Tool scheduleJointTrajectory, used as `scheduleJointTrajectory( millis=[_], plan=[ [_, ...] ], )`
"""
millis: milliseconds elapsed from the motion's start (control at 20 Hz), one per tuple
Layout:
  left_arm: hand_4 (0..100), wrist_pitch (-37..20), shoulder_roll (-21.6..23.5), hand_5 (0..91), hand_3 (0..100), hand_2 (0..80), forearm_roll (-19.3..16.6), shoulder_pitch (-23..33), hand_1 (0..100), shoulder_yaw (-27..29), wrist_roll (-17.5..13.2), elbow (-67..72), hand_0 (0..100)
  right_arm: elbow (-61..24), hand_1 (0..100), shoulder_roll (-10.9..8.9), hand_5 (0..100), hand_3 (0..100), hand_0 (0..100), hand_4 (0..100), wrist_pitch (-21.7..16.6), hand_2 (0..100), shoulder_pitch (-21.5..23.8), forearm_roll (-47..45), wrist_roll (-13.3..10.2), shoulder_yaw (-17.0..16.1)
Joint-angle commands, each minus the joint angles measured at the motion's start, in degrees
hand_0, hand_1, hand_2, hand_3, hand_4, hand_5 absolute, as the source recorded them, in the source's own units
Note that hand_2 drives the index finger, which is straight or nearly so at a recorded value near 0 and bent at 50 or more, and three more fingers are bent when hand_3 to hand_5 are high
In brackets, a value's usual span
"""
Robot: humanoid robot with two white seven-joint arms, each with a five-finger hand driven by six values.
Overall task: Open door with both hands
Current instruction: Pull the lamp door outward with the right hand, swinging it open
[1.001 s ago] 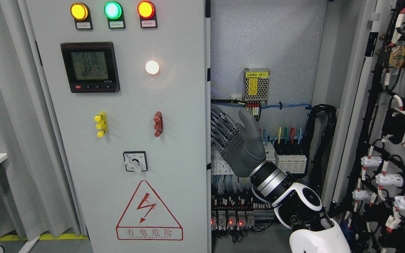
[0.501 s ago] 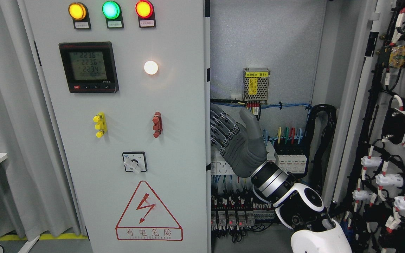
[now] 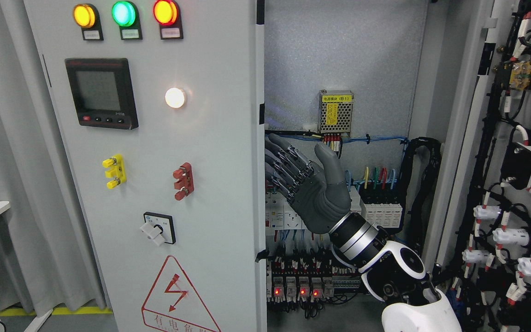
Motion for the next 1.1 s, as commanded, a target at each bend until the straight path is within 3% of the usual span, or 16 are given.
scheduleJointTrajectory(
  millis=[0,451,701,851,951,1051],
  plan=[
    [3,0.4,1.3,0.0,3,2.8,0.0,1.2,0,0.0,0.4,-1.6,29,-2.7,0,-0.02,0,0,22,0,0.1,0,1.2,0.0,-0.1,1.0],
    [3,0.6,1.6,0.0,3,2.8,0.0,0.7,0,0.0,0.2,-1.7,29,-8.9,0,-0.02,0,0,22,0,0.2,0,4.7,0.5,-0.5,12.4],
    [3,0.6,1.4,0.0,3,2.8,0.0,0.4,0,0.0,0.2,-1.8,29,-10.1,0,-0.02,0,0,22,0,0.2,0,5.1,0.6,-0.6,13.7],
    [3,0.4,1.4,0.0,3,2.8,0.0,0.4,0,0.0,0.1,-1.8,29,-10.1,0,-0.02,0,0,22,0,0.1,0,5.3,0.4,1.9,14.5],
    [3,0.4,1.4,0.0,3,2.9,0.0,0.4,0,0.0,0.1,-1.8,29,-10.2,0,-0.02,0,0,22,0,0.1,0,5.7,0.3,7.6,15.5],
    [3,0.4,1.4,0.0,3,2.9,0.0,0.4,0,0.0,0.1,-1.8,29,-10.9,0,-0.02,0,0,22,0,0.0,0,6.9,0.3,9.8,17.0]
  ],
)
